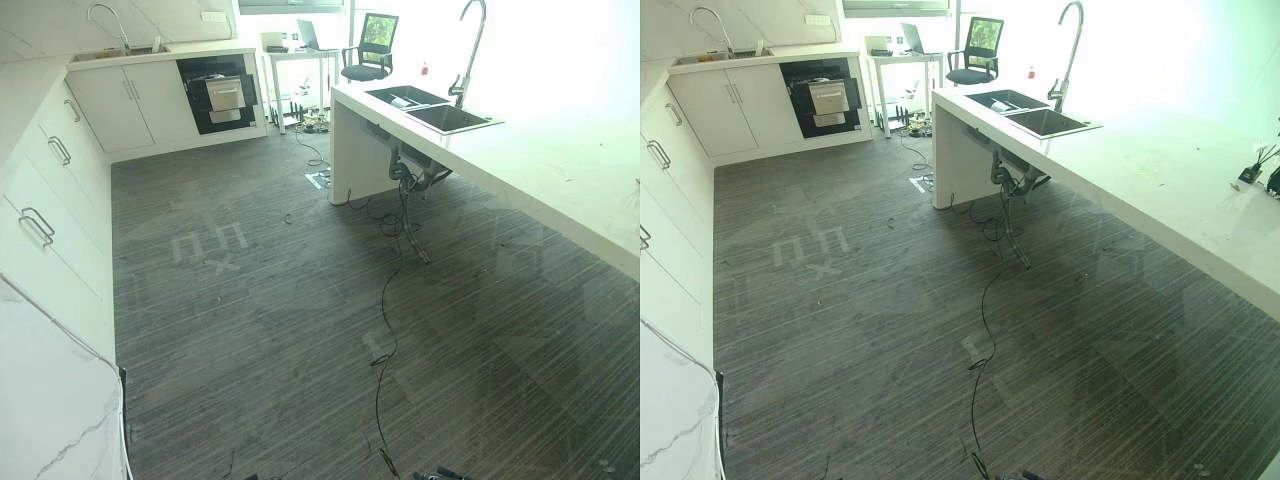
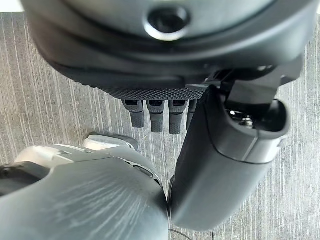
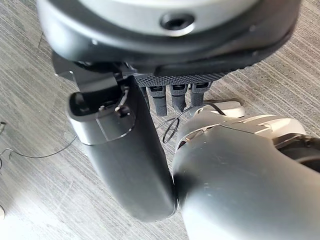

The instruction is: Place the dishes in the dishwasher.

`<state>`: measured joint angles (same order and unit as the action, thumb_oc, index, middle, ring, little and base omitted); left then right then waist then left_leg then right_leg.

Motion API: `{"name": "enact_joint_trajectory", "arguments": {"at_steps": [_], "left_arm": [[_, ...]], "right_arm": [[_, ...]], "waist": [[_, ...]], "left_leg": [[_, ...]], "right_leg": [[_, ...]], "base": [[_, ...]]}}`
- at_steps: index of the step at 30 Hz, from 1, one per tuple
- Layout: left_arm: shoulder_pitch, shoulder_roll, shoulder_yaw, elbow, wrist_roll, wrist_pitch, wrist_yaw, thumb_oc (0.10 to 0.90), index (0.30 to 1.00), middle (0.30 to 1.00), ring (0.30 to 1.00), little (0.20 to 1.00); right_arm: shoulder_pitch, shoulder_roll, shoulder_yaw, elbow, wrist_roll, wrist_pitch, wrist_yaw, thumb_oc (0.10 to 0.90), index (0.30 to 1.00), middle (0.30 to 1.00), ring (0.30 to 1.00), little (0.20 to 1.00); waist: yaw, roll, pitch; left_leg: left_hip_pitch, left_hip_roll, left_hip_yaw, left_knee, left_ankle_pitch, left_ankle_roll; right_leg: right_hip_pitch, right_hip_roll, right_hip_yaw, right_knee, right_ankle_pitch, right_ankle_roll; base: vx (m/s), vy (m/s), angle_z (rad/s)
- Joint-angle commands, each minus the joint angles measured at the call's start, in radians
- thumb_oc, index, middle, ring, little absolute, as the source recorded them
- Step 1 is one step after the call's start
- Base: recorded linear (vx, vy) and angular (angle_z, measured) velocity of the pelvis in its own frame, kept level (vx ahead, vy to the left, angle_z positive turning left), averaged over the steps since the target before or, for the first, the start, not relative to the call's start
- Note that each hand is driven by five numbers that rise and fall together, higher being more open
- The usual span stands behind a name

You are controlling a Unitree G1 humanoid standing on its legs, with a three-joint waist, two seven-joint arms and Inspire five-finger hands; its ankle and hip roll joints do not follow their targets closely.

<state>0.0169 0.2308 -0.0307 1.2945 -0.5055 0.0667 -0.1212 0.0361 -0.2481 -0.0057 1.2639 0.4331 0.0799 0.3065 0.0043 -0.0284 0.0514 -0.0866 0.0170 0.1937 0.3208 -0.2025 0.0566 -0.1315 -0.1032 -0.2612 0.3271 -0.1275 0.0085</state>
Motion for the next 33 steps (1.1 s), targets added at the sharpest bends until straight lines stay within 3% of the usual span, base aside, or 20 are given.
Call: {"name": "enact_joint_trajectory", "arguments": {"at_steps": [1, 18, 27, 33], "left_arm": [[-0.001, -0.005, 0.007, 0.009, 0.031, -0.005, -0.005, 0.8, 0.9, 0.9, 0.9, 0.9], [-0.005, -0.01, 0.006, 0.002, 0.0, -0.016, -0.003, 0.8, 0.9, 0.9, 0.9, 0.9], [-0.004, -0.007, 0.011, 0.004, -0.01, -0.021, 0.009, 0.8, 0.9, 0.9, 0.9, 0.9], [-0.014, -0.002, 0.044, -0.036, -0.133, -0.031, -0.017, 0.8, 0.9, 0.9, 0.9, 0.9]], "right_arm": [[-0.004, -0.013, 0.025, 0.041, -0.035, -0.005, 0.013, 0.8, 0.9, 0.9, 0.9, 0.9], [-0.008, -0.013, 0.025, 0.043, -0.04, -0.012, 0.008, 0.8, 0.9, 0.9, 0.9, 0.9], [-0.013, -0.012, 0.031, 0.029, -0.03, -0.06, 0.018, 0.8, 0.9, 0.9, 0.9, 0.9], [-0.02, -0.024, 0.031, -0.023, 0.009, -0.125, 0.037, 0.8, 0.9, 0.9, 0.9, 0.9]], "waist": [[-0.004, 0.016, 0.003], [-0.008, 0.025, 0.009], [-0.01, 0.027, 0.007], [-0.012, 0.03, 0.013]], "left_leg": [[0.03, 0.028, 0.043, -0.021, -0.084, -0.063], [0.036, 0.031, 0.044, -0.021, -0.085, -0.065], [0.04, 0.036, 0.044, -0.021, -0.084, -0.07], [0.045, 0.041, 0.044, -0.021, -0.081, -0.076]], "right_leg": [[0.068, -0.02, -0.02, -0.027, -0.085, 0.098], [0.072, -0.017, -0.019, -0.027, -0.089, 0.094], [0.076, -0.012, -0.022, -0.027, -0.095, 0.089], [0.084, -0.008, -0.026, -0.027, -0.098, 0.084]], "base": [[0.0, 0.0, 0.0], [0.0, 0.0, 0.0], [0.0, -0.024, 0.0], [0.02, -0.061, 0.0]]}}
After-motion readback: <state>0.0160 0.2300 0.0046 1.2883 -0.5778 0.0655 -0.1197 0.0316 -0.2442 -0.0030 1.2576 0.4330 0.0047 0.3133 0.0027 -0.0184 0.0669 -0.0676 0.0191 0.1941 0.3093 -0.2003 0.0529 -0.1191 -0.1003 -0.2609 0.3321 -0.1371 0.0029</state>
